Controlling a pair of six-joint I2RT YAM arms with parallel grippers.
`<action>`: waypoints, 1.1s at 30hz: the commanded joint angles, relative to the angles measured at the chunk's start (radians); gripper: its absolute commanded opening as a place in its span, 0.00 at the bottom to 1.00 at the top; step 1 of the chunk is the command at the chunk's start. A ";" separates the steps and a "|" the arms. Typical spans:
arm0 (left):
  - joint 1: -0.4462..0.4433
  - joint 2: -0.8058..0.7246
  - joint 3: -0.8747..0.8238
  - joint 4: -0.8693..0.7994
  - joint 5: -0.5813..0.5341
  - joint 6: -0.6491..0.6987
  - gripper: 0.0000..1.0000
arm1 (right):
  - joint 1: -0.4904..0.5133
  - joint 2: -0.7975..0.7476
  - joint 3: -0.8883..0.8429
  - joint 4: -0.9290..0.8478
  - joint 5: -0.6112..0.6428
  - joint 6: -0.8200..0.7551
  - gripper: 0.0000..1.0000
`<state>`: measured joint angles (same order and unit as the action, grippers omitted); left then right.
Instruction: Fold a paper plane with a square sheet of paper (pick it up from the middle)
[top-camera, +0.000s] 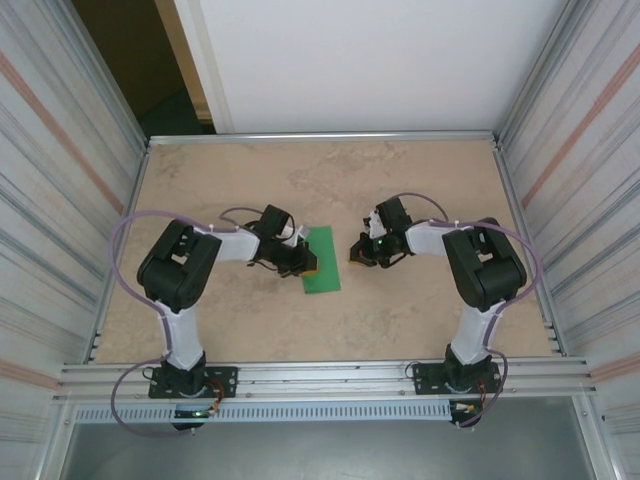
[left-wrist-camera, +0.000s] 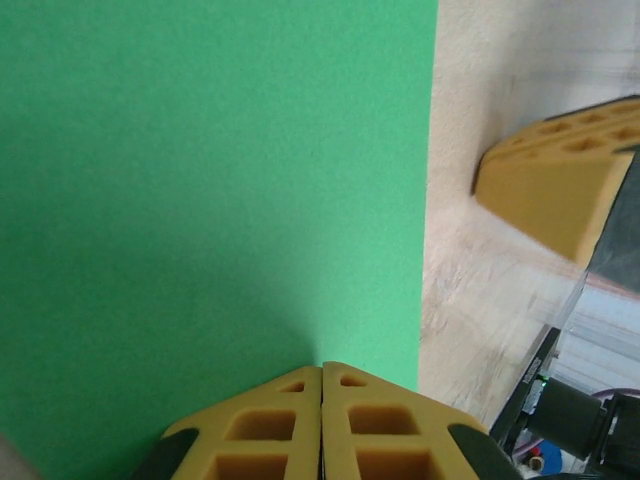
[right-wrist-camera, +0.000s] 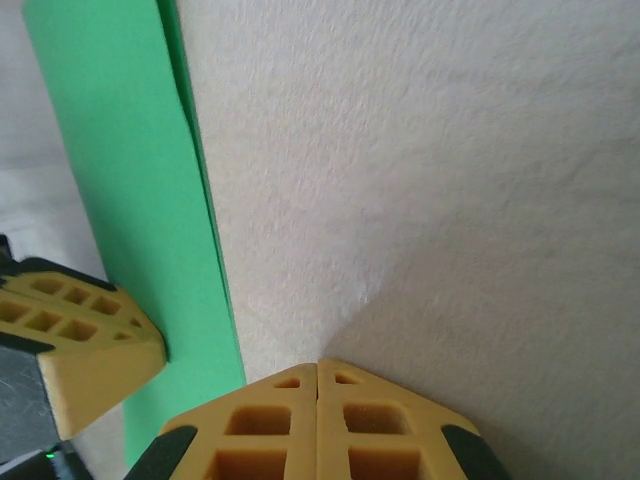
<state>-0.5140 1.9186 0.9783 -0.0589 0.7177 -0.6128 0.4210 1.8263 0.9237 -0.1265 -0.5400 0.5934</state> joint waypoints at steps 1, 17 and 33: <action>-0.031 0.052 0.063 -0.062 -0.009 0.081 0.09 | 0.043 -0.047 0.014 -0.113 0.110 0.011 0.02; -0.059 0.136 0.199 -0.138 -0.006 0.131 0.08 | 0.060 -0.077 0.018 -0.023 0.078 0.048 0.02; -0.061 0.068 0.208 -0.161 0.004 0.104 0.12 | 0.011 0.048 -0.018 -0.044 0.108 0.044 0.02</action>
<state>-0.5671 2.0285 1.1656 -0.1616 0.7246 -0.5117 0.4492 1.8336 0.9382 -0.1143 -0.4950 0.6430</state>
